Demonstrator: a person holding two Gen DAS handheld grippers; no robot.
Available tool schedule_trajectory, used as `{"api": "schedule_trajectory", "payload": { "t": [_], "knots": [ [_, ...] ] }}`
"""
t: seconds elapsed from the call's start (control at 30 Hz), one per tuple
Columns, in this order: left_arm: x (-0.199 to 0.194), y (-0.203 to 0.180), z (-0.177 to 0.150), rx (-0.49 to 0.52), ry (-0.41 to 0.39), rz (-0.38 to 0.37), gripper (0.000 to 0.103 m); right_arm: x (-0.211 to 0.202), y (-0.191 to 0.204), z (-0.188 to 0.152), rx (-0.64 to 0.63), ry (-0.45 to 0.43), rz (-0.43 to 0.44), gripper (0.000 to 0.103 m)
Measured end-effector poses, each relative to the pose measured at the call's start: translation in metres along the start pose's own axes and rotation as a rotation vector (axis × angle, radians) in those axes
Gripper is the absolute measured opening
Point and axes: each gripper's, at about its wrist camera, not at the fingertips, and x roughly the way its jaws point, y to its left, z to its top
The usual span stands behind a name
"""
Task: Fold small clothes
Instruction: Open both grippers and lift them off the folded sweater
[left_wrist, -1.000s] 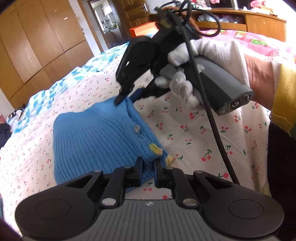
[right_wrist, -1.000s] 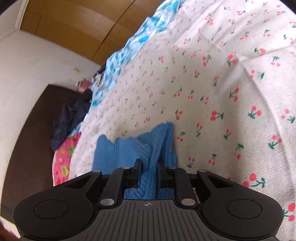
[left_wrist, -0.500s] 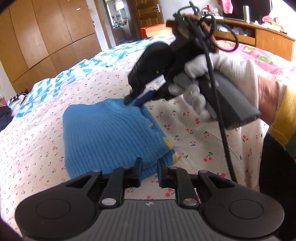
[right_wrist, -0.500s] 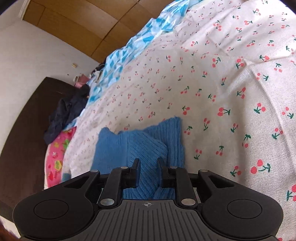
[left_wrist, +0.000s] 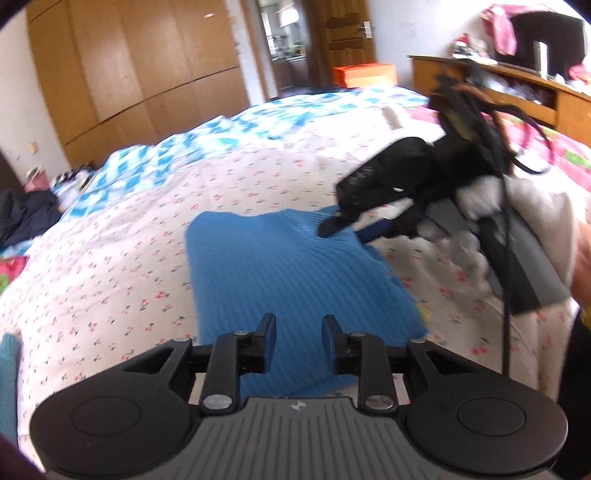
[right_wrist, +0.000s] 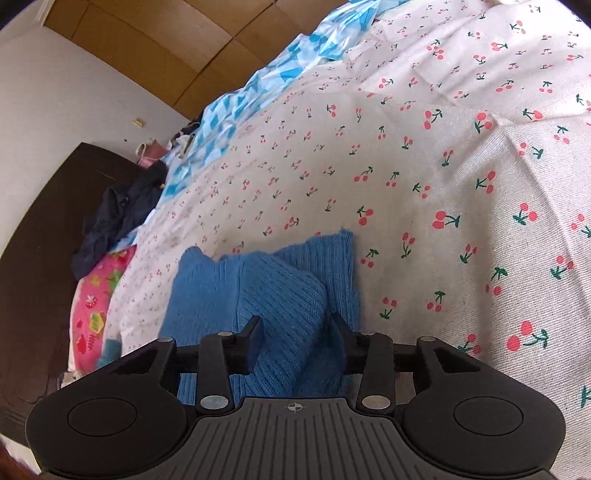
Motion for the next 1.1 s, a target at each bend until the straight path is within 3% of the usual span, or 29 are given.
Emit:
{"api": "schedule_trajectory", "payload": {
  "t": [0.07, 0.17, 0.4, 0.5, 0.67, 0.83, 1.1],
  "knots": [
    [0.003, 0.006, 0.001, -0.024, 0.006, 0.009, 0.034, 0.0, 0.001, 0.0, -0.01, 0.007, 0.012, 0.017],
    [0.006, 0.011, 0.001, -0.029, 0.009, 0.024, 0.035, -0.001, -0.004, 0.0, 0.012, 0.011, 0.026, 0.009],
    [0.013, 0.018, 0.012, -0.051, -0.038, 0.02, 0.042, -0.019, -0.005, 0.003, 0.022, -0.039, 0.052, 0.008],
    [0.026, 0.018, 0.012, -0.041, -0.007, 0.021, 0.047, -0.008, -0.01, 0.0, 0.037, -0.005, 0.022, 0.008],
    [0.029, 0.022, 0.006, -0.068, 0.002, 0.014, 0.047, -0.026, -0.011, 0.004, 0.046, -0.053, 0.073, 0.007],
    [0.035, 0.025, 0.01, -0.083, -0.007, 0.021, 0.05, -0.01, -0.028, 0.001, 0.095, -0.001, 0.038, 0.007],
    [0.046, 0.019, 0.002, -0.022, 0.018, 0.047, 0.054, -0.008, -0.016, -0.002, 0.022, -0.006, -0.002, 0.01]
  ]
}}
